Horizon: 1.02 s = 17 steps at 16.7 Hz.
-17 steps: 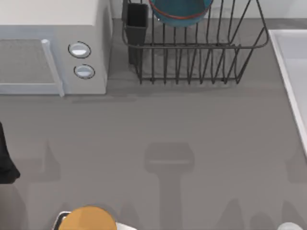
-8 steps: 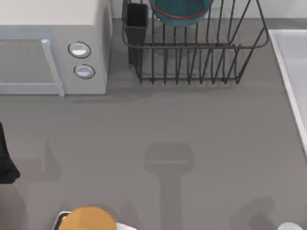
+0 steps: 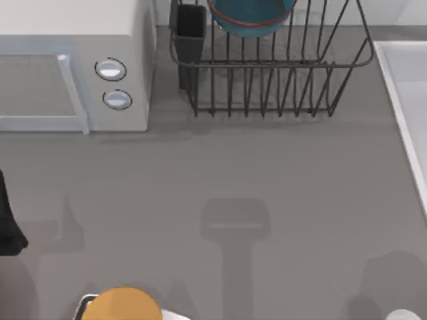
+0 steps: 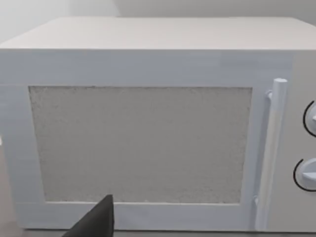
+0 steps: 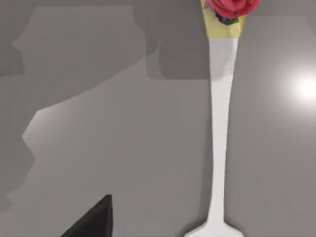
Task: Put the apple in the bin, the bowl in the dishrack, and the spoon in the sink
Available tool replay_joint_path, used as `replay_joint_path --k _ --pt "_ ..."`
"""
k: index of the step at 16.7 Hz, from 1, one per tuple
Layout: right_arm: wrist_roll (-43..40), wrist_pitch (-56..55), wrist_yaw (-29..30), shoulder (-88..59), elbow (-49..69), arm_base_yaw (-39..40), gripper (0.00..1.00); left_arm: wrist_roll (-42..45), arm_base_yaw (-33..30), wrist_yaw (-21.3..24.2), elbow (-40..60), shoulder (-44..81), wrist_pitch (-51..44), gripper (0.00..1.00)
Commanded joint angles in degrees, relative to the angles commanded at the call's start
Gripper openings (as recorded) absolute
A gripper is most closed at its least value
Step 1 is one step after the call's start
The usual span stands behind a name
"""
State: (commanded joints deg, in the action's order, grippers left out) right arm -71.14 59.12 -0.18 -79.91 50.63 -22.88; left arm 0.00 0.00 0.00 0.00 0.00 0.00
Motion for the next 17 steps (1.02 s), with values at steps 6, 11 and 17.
replay_joint_path --k 6,11,17 --pt "-1.46 1.05 -0.08 -1.28 0.99 -0.22 1.00 0.00 0.00 0.00 0.00 0.00 0.00 1.00" --pt "-1.22 -5.77 -0.12 -4.65 -2.84 -0.25 1.00 0.00 0.00 0.00 0.00 0.00 0.00 1.00" --pt "-1.01 -23.61 -0.12 -12.85 -11.84 -0.15 1.00 0.00 0.00 0.00 0.00 0.00 0.00 1.00"
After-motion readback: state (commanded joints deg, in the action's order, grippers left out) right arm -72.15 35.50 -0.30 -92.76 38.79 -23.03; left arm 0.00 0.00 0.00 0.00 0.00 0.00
